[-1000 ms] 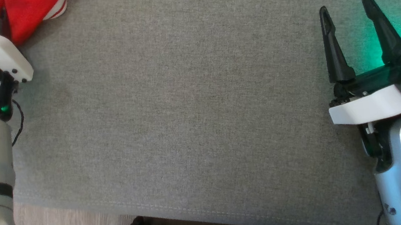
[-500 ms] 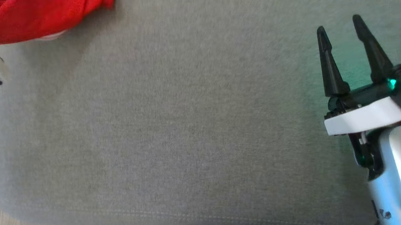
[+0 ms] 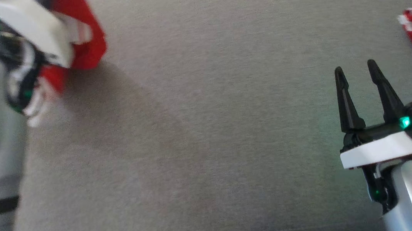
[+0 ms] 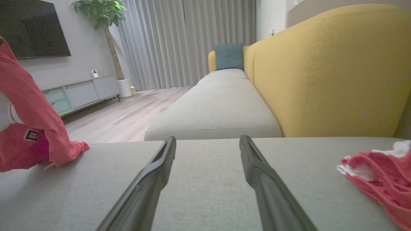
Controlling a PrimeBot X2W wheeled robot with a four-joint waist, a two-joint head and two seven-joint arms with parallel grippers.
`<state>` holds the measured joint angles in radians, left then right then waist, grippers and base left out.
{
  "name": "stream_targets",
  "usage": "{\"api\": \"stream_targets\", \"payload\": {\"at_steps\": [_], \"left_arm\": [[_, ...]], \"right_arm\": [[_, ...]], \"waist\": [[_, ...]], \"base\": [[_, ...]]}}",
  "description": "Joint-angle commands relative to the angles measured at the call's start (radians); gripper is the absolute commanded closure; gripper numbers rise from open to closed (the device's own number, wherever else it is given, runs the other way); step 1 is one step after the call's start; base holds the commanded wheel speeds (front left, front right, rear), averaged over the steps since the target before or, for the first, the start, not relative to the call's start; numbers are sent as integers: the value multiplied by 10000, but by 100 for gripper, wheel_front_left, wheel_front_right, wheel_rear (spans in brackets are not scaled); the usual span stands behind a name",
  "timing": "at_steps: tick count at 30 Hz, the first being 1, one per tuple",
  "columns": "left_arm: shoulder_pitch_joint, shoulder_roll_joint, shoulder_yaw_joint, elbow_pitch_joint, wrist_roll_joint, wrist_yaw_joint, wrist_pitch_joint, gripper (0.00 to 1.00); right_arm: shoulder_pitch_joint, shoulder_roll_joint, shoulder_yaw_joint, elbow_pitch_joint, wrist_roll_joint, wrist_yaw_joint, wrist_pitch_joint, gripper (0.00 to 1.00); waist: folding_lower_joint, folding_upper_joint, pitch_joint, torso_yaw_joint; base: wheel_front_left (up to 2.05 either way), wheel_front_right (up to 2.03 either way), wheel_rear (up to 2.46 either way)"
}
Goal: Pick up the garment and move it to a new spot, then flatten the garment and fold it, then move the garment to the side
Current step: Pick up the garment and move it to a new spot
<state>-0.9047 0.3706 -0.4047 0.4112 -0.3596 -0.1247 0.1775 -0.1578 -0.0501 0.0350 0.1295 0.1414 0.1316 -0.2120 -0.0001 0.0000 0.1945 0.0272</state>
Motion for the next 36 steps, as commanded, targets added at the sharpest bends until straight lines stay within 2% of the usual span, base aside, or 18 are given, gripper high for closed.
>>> {"api": "stream_targets", "payload": {"at_steps": [1,8,12,15,19,24,25,26,27,28,29,36], "left_arm": [[-238,255,193,-551,-103,-55,92,100],[260,-837,-923,-1832,-475,-56,446,100],[876,-1726,-1402,-1675,-653,93,90,100],[1561,-2570,-1935,-1044,-731,266,-432,100],[1848,-3006,-2401,-379,-840,393,-992,100],[1859,-3170,-2750,250,-1100,668,-1697,100],[1824,-3181,-2810,336,-1151,731,-1827,87],[1778,-3188,-2874,410,-1191,794,-1952,60],[1778,-3188,-2874,410,-1191,794,-1952,60],[1743,-3193,-2947,487,-1243,843,-2072,27],[1719,-3196,-3024,508,-1343,887,-2239,0],[1584,-3201,-3697,510,-1870,1331,-3233,0]], "right_arm": [[-33,-1,223,-268,69,-9,-124,0],[-224,-1,251,-183,409,-9,-302,0],[-342,-1,323,-30,470,-9,-381,0],[-424,-1,413,105,561,-9,-434,0],[-561,-1,592,185,699,-9,-468,0],[-619,-1,692,335,801,-9,-489,0],[-634,-1,700,348,822,-9,-491,0],[-654,-1,700,333,846,-9,-492,0],[-654,-1,700,333,846,-9,-492,0],[-663,-1,685,314,865,-9,-493,0],[-666,-1,671,306,878,-9,-494,0],[-652,-1,579,273,888,-9,-496,0]], "waist": [[1,0,-244,-560],[1,0,265,-1589],[1,0,460,-2099],[1,0,567,-2542],[1,0,741,-2925],[1,0,862,-3240],[1,0,899,-3278],[1,0,946,-3311],[1,0,946,-3311],[1,0,969,-3326],[1,0,988,-3339],[1,0,998,-3144]], "base": [[0,0,0],[0,0,0],[0,0,0],[0,0,0],[0,0,0],[0,0,0],[0,0,0],[0,0,0],[0,0,0],[0,0,0],[0,0,0],[0,0,0]]}}
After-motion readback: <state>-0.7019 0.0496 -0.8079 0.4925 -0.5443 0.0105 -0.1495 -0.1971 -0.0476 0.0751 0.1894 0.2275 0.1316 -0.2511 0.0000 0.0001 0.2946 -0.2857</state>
